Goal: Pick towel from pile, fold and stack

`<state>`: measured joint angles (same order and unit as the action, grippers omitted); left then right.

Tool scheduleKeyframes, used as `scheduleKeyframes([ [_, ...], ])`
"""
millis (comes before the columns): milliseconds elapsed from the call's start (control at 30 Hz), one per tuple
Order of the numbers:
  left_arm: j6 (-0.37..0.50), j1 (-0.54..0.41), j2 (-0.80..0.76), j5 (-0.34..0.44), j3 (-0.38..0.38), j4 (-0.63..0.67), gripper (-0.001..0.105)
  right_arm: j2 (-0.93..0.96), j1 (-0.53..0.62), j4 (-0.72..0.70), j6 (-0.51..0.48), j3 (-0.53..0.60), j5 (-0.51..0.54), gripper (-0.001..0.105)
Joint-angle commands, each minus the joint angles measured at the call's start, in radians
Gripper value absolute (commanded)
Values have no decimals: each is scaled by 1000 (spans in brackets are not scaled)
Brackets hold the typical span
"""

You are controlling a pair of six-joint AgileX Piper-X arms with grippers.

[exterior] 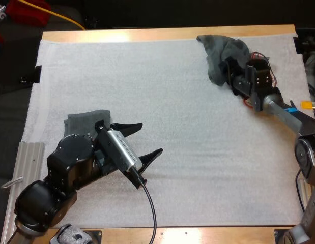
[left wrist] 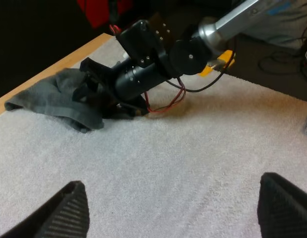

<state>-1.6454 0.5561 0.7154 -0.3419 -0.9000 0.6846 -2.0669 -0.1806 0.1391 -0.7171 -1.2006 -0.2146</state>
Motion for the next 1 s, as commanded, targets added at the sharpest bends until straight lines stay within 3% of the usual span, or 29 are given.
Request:
scheduleKeyframes([
  [0, -6, 2, 3, 6, -8, -6, 68, -12, 0, -6, 2, -6, 2, 55],
  [33, -6, 2, 3, 6, -8, -6, 68, -14, 0, -17, 4, -7, -26, 16],
  [67, -6, 2, 3, 6, -8, -4, 68, -14, 0, -17, 4, -7, -54, 8],
  [167, -6, 2, 3, 6, -8, -2, 68, -9, 0, -17, -2, -7, -129, 1],
  [233, -6, 2, 3, 6, -8, -2, 68, 5, -1, -17, -19, -7, -153, 1],
  [267, -8, 2, 3, 6, -8, -2, 68, 88, -18, -17, -137, -7, -157, 1],
  [400, -10, 2, 3, 6, -8, -2, 68, 205, -45, -47, -247, -7, -147, 1],
  [433, -10, 2, 3, 6, -8, -2, 68, 296, -67, -102, -344, -7, -129, 1],
  [500, -14, 2, 3, 6, -8, -2, 68, 383, -86, -155, -411, -7, -121, 1],
  [633, -37, 2, 3, 6, -8, -2, 68, 523, -99, -258, -482, -7, -114, 1],
  [967, -207, 2, 3, 8, -8, 8, 68, 773, -106, -594, -563, -7, -131, 1],
])
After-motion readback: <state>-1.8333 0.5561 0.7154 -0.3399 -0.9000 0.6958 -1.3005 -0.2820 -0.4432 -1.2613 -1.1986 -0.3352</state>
